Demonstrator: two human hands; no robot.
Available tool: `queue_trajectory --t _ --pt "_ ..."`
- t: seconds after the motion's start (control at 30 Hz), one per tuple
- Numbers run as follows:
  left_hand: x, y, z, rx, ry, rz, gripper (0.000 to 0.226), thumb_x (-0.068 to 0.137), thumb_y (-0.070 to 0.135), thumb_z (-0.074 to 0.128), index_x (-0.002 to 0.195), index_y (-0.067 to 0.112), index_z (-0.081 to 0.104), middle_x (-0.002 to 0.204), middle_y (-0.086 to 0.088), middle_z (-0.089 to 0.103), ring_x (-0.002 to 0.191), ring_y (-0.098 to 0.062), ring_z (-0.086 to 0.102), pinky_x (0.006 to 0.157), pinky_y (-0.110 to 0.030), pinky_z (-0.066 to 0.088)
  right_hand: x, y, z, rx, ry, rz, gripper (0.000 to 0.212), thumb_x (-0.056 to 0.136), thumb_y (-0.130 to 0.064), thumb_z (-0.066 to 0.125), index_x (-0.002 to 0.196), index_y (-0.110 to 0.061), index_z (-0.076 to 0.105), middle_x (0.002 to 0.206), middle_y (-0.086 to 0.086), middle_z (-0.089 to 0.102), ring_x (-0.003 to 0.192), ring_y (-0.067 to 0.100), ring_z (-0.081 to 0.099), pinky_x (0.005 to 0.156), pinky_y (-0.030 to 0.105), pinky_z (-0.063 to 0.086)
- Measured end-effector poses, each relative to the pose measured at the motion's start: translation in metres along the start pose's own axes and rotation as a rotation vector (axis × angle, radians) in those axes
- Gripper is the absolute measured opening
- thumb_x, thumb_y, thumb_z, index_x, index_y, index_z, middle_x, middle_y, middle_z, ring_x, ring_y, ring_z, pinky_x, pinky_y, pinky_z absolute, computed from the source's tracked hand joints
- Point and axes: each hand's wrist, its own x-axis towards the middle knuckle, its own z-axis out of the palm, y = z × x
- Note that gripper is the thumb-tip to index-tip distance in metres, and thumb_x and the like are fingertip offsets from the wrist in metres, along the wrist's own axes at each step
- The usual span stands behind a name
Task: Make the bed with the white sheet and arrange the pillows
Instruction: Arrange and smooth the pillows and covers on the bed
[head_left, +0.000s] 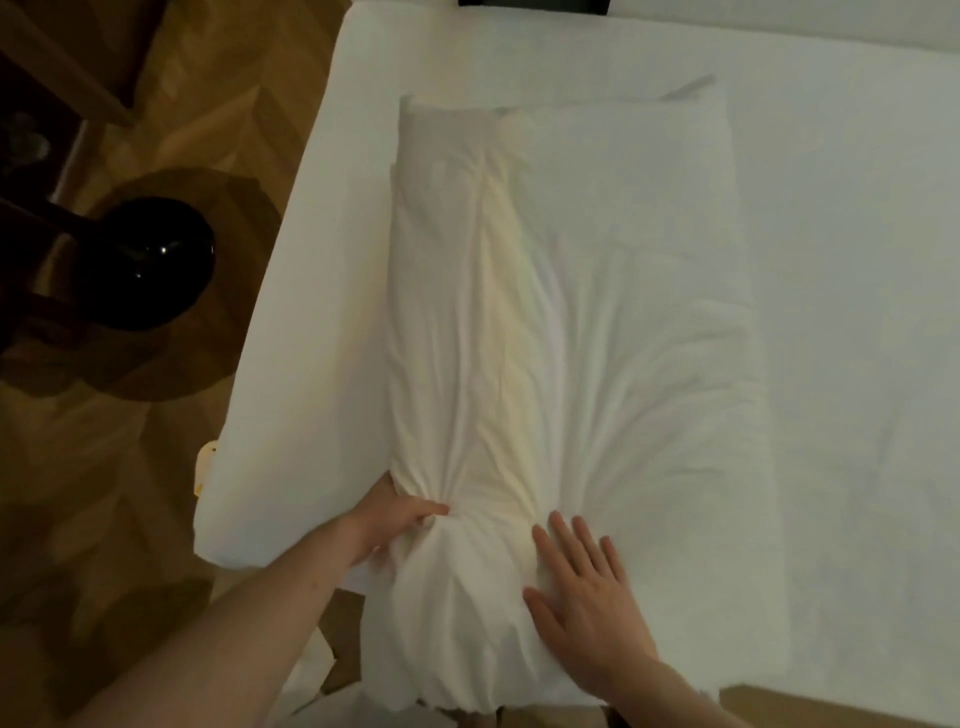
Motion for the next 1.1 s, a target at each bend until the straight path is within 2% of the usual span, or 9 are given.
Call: queue_trajectory --t 0.1,0.23,0.33,0.43,0.63,0.73,0.87,0.93,1.1 --pt "-0.013 -0.001 0.009 0.115 0.108 -0.015 0.117 0.06 0.047 0.091 0.153 0.015 0.028 0.146 -0.002 0.049 0.13 -0.025 0.052 0.11 -0.04 0.043 -0.017 0.009 -0.031 0.164 -0.007 -0.013 0.065 0.095 -0.057 0.046 0.156 -0.04 0.033 0.163 -0.025 0.014 0.156 0.01 0.018 0.124 0.022 0.009" --pt "-0.038 0.029 0.026 0.342 0.545 0.378 0.097 0.075 0.015 0.069 0.154 0.018 0.014 0.159 -0.003 0.019 0.145 -0.026 0.027 0.119 -0.039 0.028 -0.016 0.033 -0.089 0.333 0.355 0.106 0.06 0.095 -0.045 0.064 0.15 -0.041 0.042 0.163 -0.017 0.025 0.147 0.009 0.03 0.118 0.031 0.033" --pt "-0.048 0.072 0.032 0.602 0.599 0.669 0.094 0.082 0.026 0.07 0.158 0.025 0.014 0.167 0.001 0.004 0.152 -0.023 0.011 0.122 -0.043 0.019 0.005 0.068 -0.118 0.304 0.475 0.248 0.072 0.096 -0.047 0.063 0.159 -0.036 0.029 0.17 -0.007 0.014 0.154 0.02 0.019 0.123 0.044 0.027" --pt "-0.031 0.117 0.039 0.755 0.596 0.781 0.094 0.085 0.051 0.065 0.16 0.03 0.012 0.169 0.003 -0.008 0.156 -0.023 -0.006 0.124 -0.051 0.006 0.024 0.104 -0.122 0.24 0.372 0.39 0.081 0.098 -0.055 0.055 0.164 -0.031 0.015 0.173 0.001 0.005 0.157 0.026 0.01 0.127 0.046 0.016" --pt "0.045 0.144 0.043 1.009 0.51 0.447 0.096 0.086 0.077 0.041 0.16 0.035 -0.004 0.168 0.007 -0.018 0.155 -0.025 -0.013 0.119 -0.066 0.004 0.014 0.118 -0.071 0.289 0.07 0.503 0.092 0.096 -0.07 0.04 0.163 -0.031 -0.009 0.173 -0.001 -0.012 0.159 0.027 -0.005 0.129 0.045 0.009" --pt "0.059 0.169 0.043 0.981 0.428 0.328 0.082 0.087 0.062 0.054 0.154 0.028 0.022 0.168 0.002 0.003 0.155 -0.025 0.001 0.119 -0.065 0.01 0.004 0.116 -0.064 0.349 0.1 0.516 0.094 0.094 -0.07 0.046 0.164 -0.03 -0.002 0.173 0.001 -0.003 0.159 0.025 0.002 0.128 0.043 0.013" --pt "0.048 0.256 0.034 0.826 0.726 0.579 0.073 0.076 0.057 0.054 0.137 0.018 0.041 0.153 -0.009 0.029 0.149 -0.035 0.019 0.119 -0.061 0.016 0.021 0.119 -0.105 0.355 0.387 0.413 0.084 0.094 -0.061 0.054 0.163 -0.027 0.02 0.17 0.001 0.016 0.156 0.019 0.014 0.127 0.039 0.018" --pt "0.046 0.298 0.032 0.84 0.737 0.758 0.078 0.077 0.061 0.053 0.144 0.024 0.037 0.162 -0.004 0.018 0.153 -0.032 0.01 0.121 -0.061 0.011 0.041 0.121 -0.131 0.343 0.477 0.334 0.082 0.096 -0.06 0.053 0.164 -0.03 0.018 0.171 -0.004 0.01 0.157 0.017 0.009 0.128 0.04 0.015" --pt "0.067 0.32 0.061 1.272 0.711 0.802 0.087 0.086 0.075 0.033 0.159 0.032 0.015 0.169 0.007 -0.01 0.155 -0.03 -0.009 0.118 -0.069 0.005 0.107 0.124 -0.181 0.255 0.51 0.244 0.079 0.099 -0.064 0.044 0.164 -0.037 0.008 0.173 -0.006 -0.003 0.159 0.021 -0.003 0.129 0.044 0.008"
